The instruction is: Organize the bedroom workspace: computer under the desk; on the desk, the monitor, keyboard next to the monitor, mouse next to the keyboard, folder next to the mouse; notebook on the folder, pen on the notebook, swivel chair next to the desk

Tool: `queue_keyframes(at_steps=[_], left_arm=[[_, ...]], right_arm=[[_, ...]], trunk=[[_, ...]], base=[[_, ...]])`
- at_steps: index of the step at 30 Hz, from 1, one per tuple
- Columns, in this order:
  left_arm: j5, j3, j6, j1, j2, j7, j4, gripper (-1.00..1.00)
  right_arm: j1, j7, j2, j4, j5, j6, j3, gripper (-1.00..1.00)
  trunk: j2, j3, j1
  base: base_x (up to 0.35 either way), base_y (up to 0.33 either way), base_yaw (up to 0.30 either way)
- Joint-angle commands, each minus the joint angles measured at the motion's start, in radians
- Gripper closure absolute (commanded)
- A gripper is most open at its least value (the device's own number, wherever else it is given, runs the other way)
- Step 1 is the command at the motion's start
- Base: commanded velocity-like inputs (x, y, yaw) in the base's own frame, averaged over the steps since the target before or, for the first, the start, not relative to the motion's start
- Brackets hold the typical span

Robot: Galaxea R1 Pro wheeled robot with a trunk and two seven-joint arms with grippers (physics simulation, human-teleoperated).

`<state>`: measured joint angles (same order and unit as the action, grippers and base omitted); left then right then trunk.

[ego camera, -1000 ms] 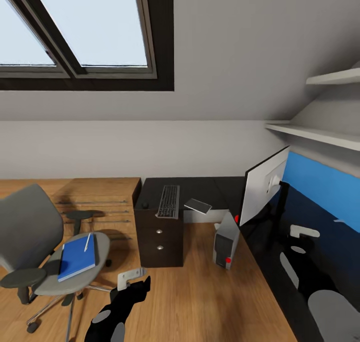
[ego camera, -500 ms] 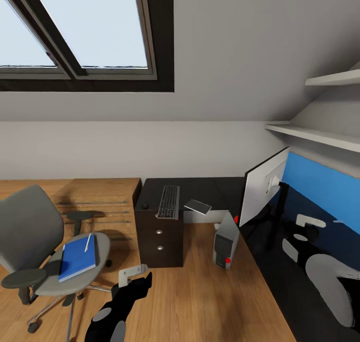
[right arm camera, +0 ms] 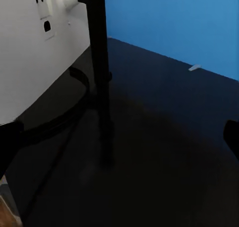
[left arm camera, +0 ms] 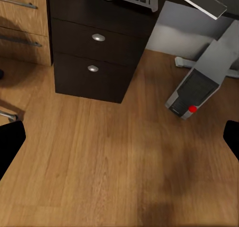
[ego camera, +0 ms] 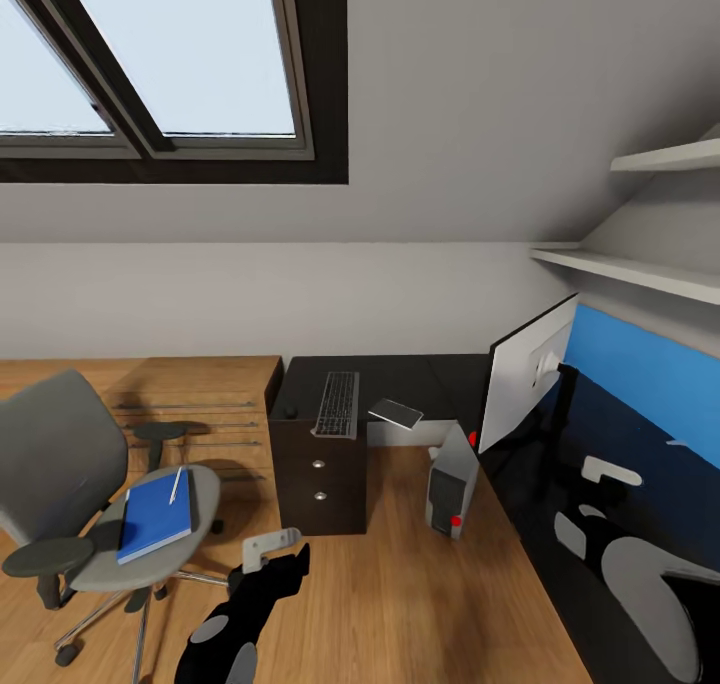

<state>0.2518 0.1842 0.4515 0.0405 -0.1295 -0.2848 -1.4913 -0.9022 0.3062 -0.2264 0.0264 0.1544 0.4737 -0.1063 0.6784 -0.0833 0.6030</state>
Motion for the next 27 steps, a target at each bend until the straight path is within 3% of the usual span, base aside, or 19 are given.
queue_keyframes(at_steps=[1, 12, 27], left_arm=[[0.011, -0.004, 0.003, 0.001, -0.003, -0.009, -0.001, -1.00], [0.012, -0.014, 0.003, 0.001, 0.002, -0.008, -0.001, -1.00], [0.012, -0.015, 0.003, 0.001, 0.004, -0.007, -0.001, -1.00]], right_arm=[[-0.005, 0.003, 0.006, -0.007, -0.005, 0.000, -0.002, -1.00], [-0.002, 0.060, 0.065, -0.044, -0.063, 0.050, 0.009, -1.00], [-0.001, 0.062, 0.065, -0.044, -0.066, 0.071, 0.010, -1.00]], trunk=[[0.002, -0.002, 0.000], [0.002, -0.002, 0.000], [0.002, -0.002, 0.000]], base=[[0.000, 0.000, 0.000], [0.000, 0.000, 0.000], [0.039, 0.000, 0.000]])
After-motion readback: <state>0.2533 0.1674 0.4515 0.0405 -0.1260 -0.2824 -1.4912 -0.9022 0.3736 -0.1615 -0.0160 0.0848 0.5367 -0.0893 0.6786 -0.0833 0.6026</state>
